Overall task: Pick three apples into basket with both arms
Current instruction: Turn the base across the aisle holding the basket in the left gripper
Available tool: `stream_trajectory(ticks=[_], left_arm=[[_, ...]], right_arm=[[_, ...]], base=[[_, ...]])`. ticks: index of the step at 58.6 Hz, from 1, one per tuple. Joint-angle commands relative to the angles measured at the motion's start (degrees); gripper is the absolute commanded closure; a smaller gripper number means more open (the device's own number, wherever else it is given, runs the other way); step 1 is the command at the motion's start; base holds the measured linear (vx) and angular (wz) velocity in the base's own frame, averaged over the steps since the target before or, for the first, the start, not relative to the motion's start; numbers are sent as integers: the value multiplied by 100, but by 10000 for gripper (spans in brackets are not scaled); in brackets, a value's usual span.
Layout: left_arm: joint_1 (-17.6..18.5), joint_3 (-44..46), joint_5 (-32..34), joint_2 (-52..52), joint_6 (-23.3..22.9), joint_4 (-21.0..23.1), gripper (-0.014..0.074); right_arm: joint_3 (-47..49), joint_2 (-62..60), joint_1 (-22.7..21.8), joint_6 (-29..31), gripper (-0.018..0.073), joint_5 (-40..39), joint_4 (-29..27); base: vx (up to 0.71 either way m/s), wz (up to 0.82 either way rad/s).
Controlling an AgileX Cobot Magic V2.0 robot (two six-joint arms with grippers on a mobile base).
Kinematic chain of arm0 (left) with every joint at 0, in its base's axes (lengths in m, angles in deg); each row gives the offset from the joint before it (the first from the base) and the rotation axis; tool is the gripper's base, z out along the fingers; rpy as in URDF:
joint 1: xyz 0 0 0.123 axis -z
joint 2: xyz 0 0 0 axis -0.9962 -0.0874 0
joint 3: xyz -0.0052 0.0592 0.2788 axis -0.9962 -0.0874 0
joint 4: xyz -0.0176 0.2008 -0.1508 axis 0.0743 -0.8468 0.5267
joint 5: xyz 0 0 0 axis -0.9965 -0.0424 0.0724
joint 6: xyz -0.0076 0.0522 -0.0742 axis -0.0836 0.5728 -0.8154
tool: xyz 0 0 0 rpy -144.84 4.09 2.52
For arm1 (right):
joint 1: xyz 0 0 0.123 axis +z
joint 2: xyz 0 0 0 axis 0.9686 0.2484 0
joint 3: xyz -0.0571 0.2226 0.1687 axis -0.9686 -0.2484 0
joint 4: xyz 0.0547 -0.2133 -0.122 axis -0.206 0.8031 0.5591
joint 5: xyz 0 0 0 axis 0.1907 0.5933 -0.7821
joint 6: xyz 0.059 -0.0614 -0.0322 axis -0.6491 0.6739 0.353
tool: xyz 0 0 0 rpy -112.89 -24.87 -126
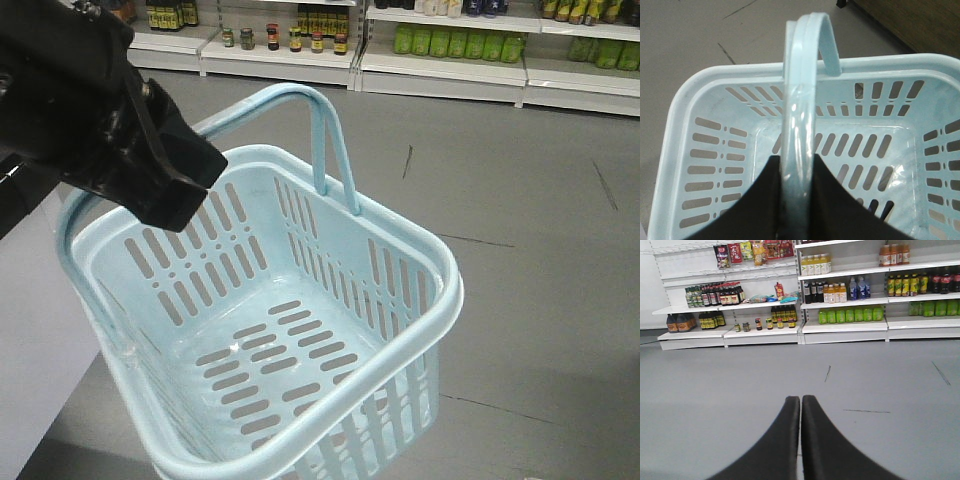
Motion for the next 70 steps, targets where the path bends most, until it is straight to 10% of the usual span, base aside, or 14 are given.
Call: stream_trajectory(ticks=[1, 70], left_arm=[[-15, 162, 241, 151, -66, 61, 602], [-15, 162, 241, 151, -66, 61, 602]], right_arm=[[-79, -67, -24, 37, 564, -428, 14], [-79, -67, -24, 37, 564, -428, 14]], base=[[17, 17], [22, -11]])
